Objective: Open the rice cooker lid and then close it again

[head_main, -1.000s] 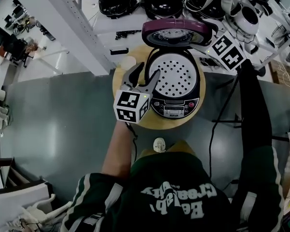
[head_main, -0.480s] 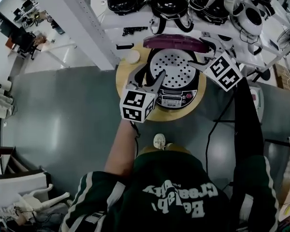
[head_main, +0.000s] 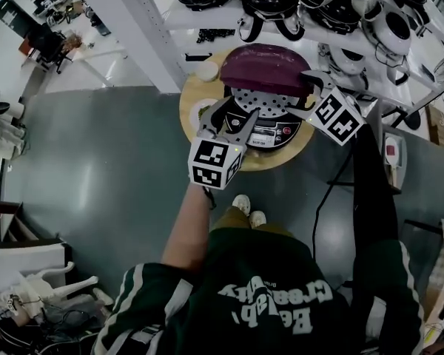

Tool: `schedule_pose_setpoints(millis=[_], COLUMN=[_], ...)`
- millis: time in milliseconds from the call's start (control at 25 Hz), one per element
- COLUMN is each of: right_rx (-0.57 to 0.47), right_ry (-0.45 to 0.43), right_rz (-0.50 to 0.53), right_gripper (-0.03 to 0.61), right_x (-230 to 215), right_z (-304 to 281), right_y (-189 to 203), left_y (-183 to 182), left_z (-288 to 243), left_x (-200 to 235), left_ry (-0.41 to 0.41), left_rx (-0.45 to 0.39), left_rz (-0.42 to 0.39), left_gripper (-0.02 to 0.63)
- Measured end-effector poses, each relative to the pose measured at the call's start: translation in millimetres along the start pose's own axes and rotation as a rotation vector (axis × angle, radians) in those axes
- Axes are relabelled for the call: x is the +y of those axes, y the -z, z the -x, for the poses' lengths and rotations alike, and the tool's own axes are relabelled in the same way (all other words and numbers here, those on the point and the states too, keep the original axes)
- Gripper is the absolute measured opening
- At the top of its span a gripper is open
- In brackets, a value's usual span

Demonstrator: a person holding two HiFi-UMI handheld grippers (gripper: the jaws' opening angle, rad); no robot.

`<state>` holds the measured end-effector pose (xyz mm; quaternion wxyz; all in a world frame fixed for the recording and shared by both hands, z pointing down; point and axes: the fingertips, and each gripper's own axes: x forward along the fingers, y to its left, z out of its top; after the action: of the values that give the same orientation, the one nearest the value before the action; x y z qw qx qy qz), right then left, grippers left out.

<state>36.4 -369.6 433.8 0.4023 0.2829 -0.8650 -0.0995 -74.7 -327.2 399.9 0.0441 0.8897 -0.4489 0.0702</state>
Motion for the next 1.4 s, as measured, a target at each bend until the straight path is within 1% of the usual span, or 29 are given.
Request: schedule_pose_setpoints(millis=[400, 1000, 1160, 1400], right_rx=[0.035, 0.082, 0.125, 0.144], right_ry=[-0.131, -0.223, -0.246, -0.236], right_rz=[-0.053, -0.095, -0.109, -0.181], right_gripper=[0.393, 0.39, 0.396, 0.38], right_x=[39, 65, 71, 70], right_z=[-11, -30, -38, -43], right_y=[21, 47, 54, 54], left_y=[13, 24, 29, 33], left_z=[10, 17, 12, 4], left_x=[-13, -24, -25, -27], left_ry=[-0.01, -0.013, -0.009, 0.003], left_rx=[0.018, 0.03, 0.042, 0.048], left_rz=[0.014, 0.029, 0.036, 0.045], left_gripper=[0.241, 0.241, 0.241, 0.241])
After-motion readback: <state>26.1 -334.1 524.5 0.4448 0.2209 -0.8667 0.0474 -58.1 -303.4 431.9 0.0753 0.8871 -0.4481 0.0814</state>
